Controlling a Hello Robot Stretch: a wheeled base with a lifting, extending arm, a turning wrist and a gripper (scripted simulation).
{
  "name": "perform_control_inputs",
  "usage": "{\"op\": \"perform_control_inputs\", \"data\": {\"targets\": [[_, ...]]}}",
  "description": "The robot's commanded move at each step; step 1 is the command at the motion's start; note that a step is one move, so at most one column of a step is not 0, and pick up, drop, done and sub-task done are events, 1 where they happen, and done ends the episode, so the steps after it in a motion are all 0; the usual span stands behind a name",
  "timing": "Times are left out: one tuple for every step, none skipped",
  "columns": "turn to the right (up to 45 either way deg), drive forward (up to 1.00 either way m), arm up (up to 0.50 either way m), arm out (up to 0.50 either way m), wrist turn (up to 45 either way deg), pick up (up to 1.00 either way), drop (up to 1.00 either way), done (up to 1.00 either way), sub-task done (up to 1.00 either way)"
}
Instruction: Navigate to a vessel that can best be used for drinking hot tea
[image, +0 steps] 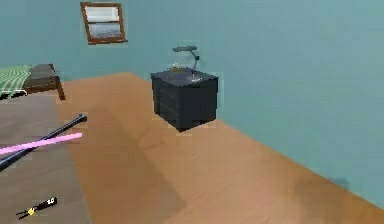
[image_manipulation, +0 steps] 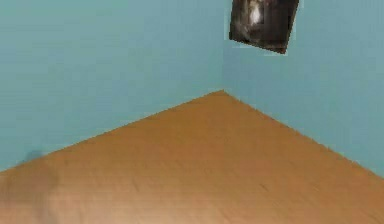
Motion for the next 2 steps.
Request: {"op": "perform_control_inputs", "data": {"targets": [[45.0, 0.0, 0.0, 0.0, 0.0, 0.0, 0.0, 0.0, 0.0], [36.0, 0.0, 0.0, 0.0, 0.0, 0.0, 0.0, 0.0, 0.0]]}}
